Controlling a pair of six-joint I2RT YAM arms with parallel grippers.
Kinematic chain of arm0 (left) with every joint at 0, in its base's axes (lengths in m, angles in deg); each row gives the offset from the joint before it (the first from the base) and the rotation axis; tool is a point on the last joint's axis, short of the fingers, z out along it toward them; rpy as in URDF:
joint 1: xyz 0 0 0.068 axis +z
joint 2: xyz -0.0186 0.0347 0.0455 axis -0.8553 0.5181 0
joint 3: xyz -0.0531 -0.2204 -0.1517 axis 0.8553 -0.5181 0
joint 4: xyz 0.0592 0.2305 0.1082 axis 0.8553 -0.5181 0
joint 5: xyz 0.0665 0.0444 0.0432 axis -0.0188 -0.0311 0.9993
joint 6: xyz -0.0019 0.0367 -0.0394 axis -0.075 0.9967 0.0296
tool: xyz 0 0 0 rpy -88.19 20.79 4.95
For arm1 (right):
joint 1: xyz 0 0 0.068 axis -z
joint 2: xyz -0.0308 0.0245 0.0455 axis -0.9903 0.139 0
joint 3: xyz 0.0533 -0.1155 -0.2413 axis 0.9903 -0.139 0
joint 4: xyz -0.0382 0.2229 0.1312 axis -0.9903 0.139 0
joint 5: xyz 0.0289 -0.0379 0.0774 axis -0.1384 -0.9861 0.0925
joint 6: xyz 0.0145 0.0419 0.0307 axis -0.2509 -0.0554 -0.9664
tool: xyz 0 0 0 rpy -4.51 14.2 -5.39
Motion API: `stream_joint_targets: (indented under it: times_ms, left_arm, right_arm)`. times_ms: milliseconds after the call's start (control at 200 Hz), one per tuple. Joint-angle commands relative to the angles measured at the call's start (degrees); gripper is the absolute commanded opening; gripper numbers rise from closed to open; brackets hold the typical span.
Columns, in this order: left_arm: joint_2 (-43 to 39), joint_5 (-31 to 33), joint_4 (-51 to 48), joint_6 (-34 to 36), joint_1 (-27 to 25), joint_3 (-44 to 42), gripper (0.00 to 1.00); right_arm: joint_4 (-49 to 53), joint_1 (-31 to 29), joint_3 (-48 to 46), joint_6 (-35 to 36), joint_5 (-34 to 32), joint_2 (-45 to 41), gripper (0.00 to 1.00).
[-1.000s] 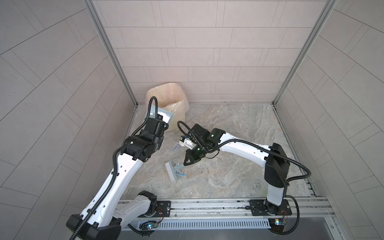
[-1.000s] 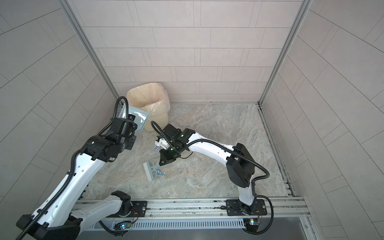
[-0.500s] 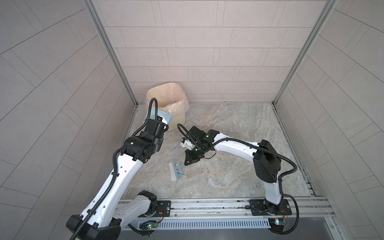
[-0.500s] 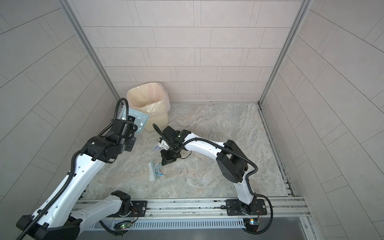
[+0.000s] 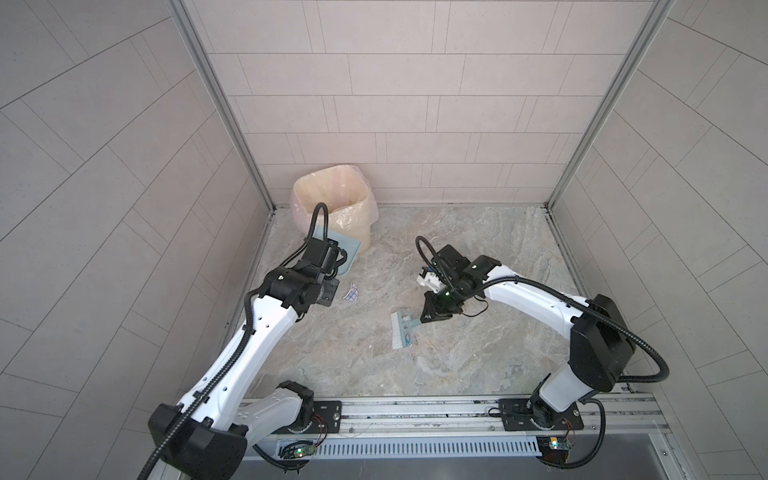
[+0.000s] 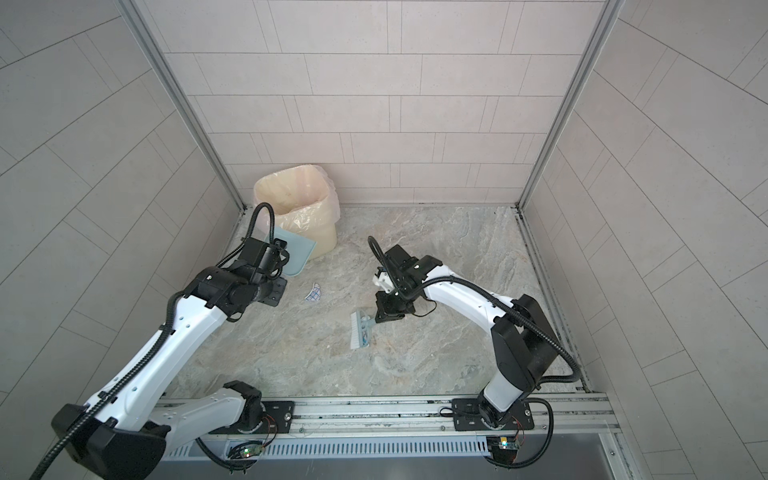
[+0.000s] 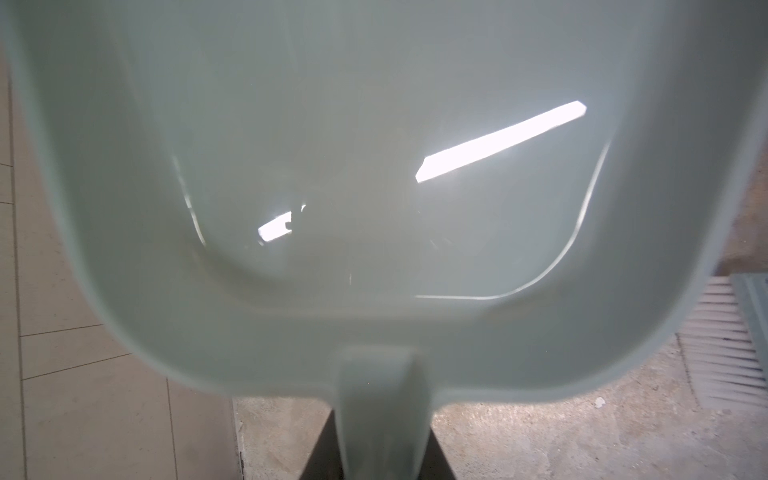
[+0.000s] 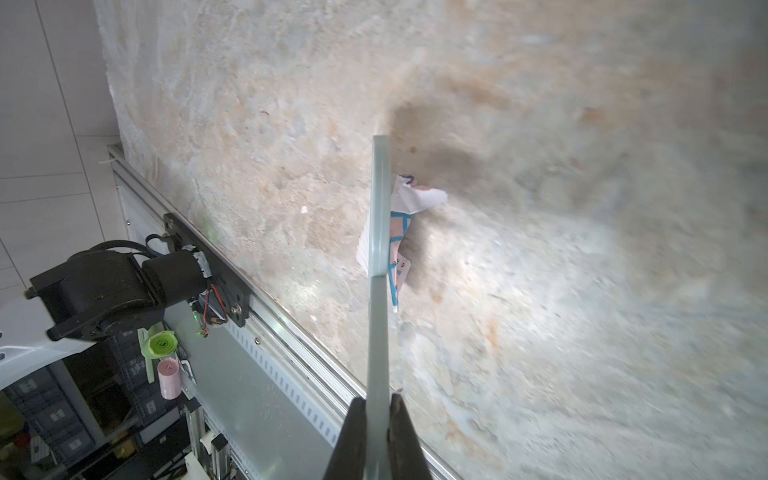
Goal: Sweep away the paper scraps from the table
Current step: 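Lower the dustpan near the patterned scrap while right brush moves toward it, then sweep the pink-and-blue patterned scrap into the dustpan with the right brush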
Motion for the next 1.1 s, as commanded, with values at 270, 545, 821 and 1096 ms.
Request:
stream_joint_targets:
  times_ms: [270, 545, 821, 1096]
  left_arm:
    - [4.18, -7.08, 0.73, -8.42, -11.02, -3.81, 0.0]
    - [12.57, -13.73, -1.07, -12.11, -18.58, -2.36, 0.0]
    - [15.56, -19.59, -2.79, -18.8, -27.94, -3.29, 0.0]
    - [20.02, -19.56, 1.4, -22.14, -36.41, -8.94, 0.0]
  right_arm:
    - [18.72, 6.16, 5.81, 9.63, -7.09, -7.05, 0.0]
    - [28.05, 6.2, 12.72, 13.44, -15.65, -9.47, 0.0]
    - [33.17, 6.04, 16.93, 17.47, -24.12, -7.13, 0.0]
    - [33.03, 4.81, 19.92, 18.55, -26.6, -2.63, 0.0]
